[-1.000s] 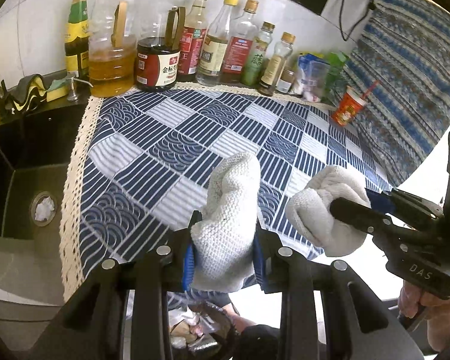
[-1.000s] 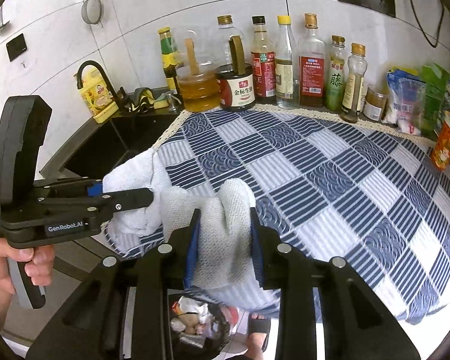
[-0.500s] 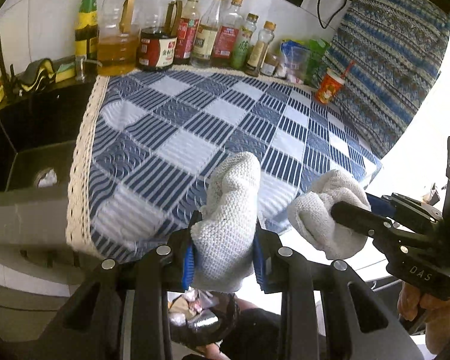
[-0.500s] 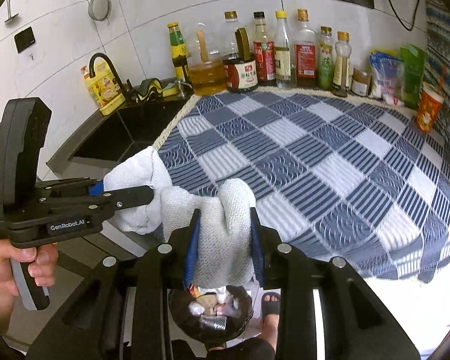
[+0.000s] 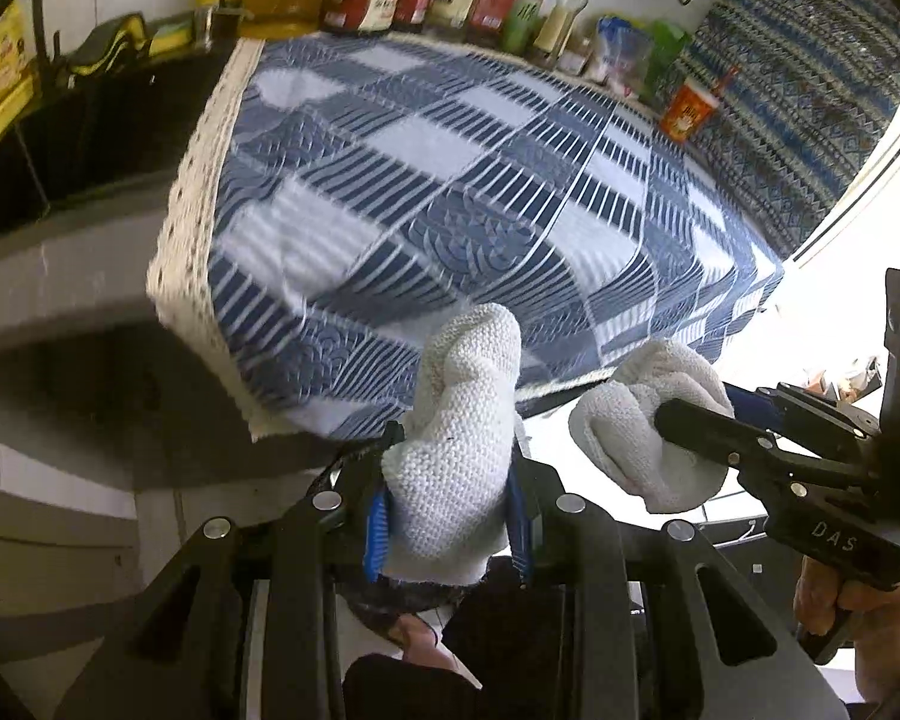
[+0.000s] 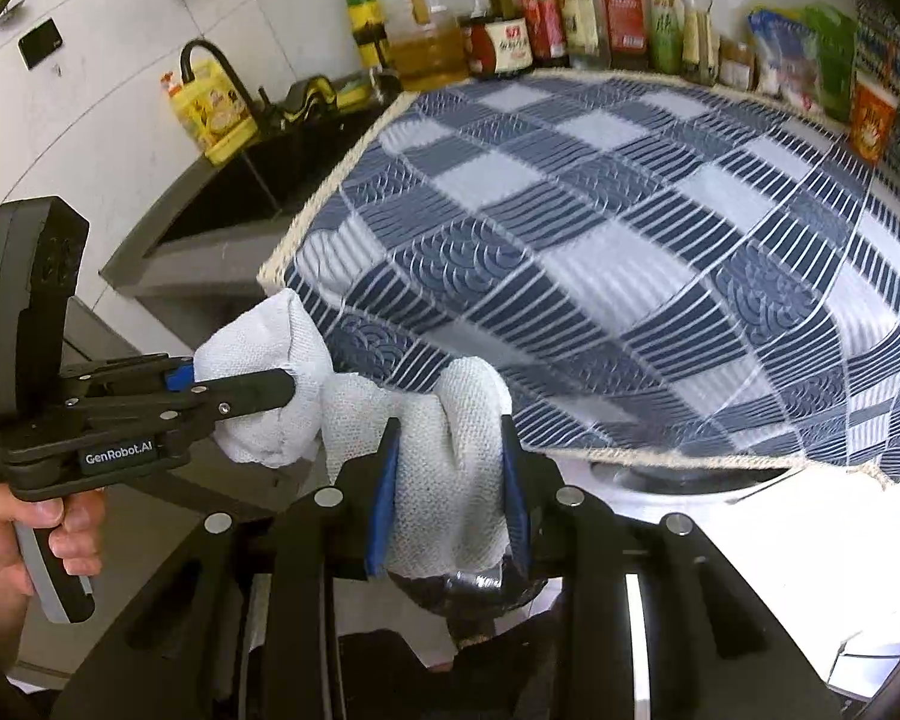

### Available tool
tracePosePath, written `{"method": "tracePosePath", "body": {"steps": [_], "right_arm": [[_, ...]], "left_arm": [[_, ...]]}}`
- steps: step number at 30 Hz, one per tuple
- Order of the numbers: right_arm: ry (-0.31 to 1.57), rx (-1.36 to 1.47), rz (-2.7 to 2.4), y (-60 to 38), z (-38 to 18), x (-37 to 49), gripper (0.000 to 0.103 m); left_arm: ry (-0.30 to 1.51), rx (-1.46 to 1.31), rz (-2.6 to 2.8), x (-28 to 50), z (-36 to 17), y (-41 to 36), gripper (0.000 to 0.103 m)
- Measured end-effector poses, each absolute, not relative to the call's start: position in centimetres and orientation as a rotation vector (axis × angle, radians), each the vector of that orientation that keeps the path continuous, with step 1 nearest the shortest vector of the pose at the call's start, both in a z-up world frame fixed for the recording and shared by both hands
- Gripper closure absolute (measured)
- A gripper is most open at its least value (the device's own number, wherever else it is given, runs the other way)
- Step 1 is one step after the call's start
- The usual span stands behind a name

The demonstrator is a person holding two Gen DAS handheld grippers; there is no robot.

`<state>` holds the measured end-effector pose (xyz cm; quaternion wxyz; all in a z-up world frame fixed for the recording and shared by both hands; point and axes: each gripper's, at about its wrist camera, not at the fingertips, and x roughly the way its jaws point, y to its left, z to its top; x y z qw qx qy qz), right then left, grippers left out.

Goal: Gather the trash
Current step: 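Carry both white tissues down over the trash bin with both tools, then open both tools to drop the tissues into the bin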

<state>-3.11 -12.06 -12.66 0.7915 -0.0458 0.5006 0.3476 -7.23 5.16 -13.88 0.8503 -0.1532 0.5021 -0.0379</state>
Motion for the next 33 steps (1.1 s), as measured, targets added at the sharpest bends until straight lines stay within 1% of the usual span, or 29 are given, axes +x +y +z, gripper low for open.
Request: {"method": "tracePosePath", "body": {"steps": [6,10,15,19,21,22,24,25,26,27,28,33], "right_arm": [[1.177,-0.086,0.746,-11.7,-16.5,-3.0,0.071],[1.296,-0.035,0.737,-12.1,-19.8,-2.2,0.070],[1.366,-0.018,0.718,-12.4,-22.8,-2.0,0.070],[1.417,-0.008,0.702,-12.4,-24.6,-1.9,0.070],[1.428,-0.004,0.699,-12.4,-24.9,-1.9,0.067],[1.435,0.003,0.698,-12.4,-25.0,-1.8,0.064],[1.460,0.045,0.703,-12.6,-25.2,-1.5,0.059],[1.471,0.062,0.705,-12.7,-25.2,-1.4,0.053],[1.483,0.080,0.701,-12.7,-25.2,-1.2,0.047],[1.487,0.102,0.704,-12.9,-24.9,-1.0,0.045],[1.483,0.108,0.706,-12.9,-24.7,-0.8,0.043],[1.449,0.119,0.676,-13.8,-23.3,-0.5,0.037]], "left_arm": [[1.151,-0.354,-0.067,-7.4,-18.2,5.1,0.074],[1.227,-0.361,-0.048,-7.3,-20.9,5.1,0.074],[1.301,-0.358,-0.050,-7.5,-23.9,5.0,0.074],[1.326,-0.381,-0.041,-7.5,-25.4,5.4,0.074],[1.333,-0.388,-0.031,-7.3,-25.9,5.4,0.074],[1.337,-0.397,-0.024,-7.1,-26.2,5.6,0.073],[1.343,-0.410,-0.018,-7.0,-26.5,5.8,0.068],[1.352,-0.404,-0.020,-6.9,-26.6,5.7,0.055],[1.355,-0.391,-0.024,-6.8,-26.7,5.6,0.048],[1.345,-0.385,-0.031,-6.8,-26.5,5.5,0.039],[1.341,-0.386,-0.030,-6.8,-26.4,5.6,0.035],[1.338,-0.413,0.005,-6.2,-26.3,7.0,0.035]]}}
